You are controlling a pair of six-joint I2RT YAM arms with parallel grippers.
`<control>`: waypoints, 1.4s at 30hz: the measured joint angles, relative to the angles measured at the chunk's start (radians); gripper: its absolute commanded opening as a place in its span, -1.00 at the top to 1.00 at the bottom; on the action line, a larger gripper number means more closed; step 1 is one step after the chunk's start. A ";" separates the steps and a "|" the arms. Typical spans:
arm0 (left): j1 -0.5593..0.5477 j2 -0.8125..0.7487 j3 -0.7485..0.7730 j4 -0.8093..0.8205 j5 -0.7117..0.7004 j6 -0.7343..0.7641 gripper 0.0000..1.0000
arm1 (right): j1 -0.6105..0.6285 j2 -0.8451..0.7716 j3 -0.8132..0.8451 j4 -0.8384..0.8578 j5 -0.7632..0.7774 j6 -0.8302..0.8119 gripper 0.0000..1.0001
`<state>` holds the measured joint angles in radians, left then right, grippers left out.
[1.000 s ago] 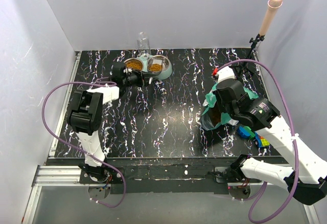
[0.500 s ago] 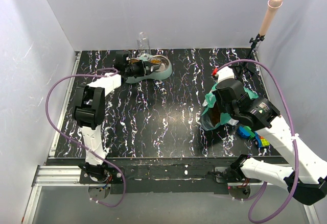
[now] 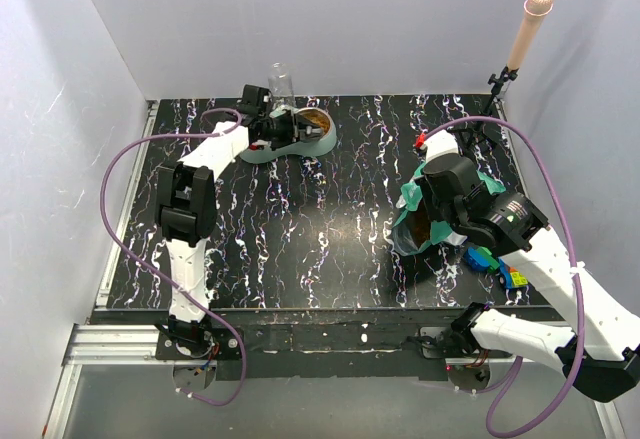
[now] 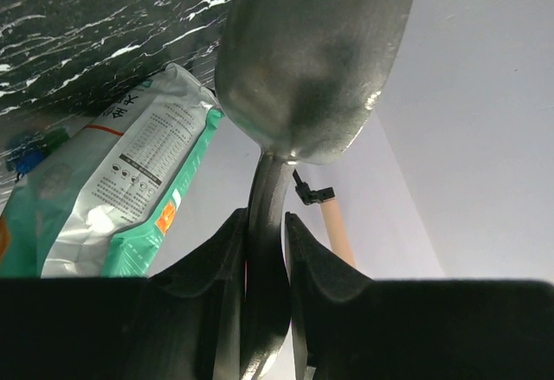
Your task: Serve the pet food
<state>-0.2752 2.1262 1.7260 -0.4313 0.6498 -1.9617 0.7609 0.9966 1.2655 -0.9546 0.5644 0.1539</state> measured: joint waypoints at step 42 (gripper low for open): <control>-0.086 0.076 0.395 -0.463 -0.238 -0.009 1.00 | 0.000 0.032 0.021 -0.006 -0.026 0.007 0.97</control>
<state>-0.3614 2.2021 2.1212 -0.8948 0.4114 -1.9705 0.7605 1.0290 1.2869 -0.9604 0.5381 0.1612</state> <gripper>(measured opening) 0.193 0.028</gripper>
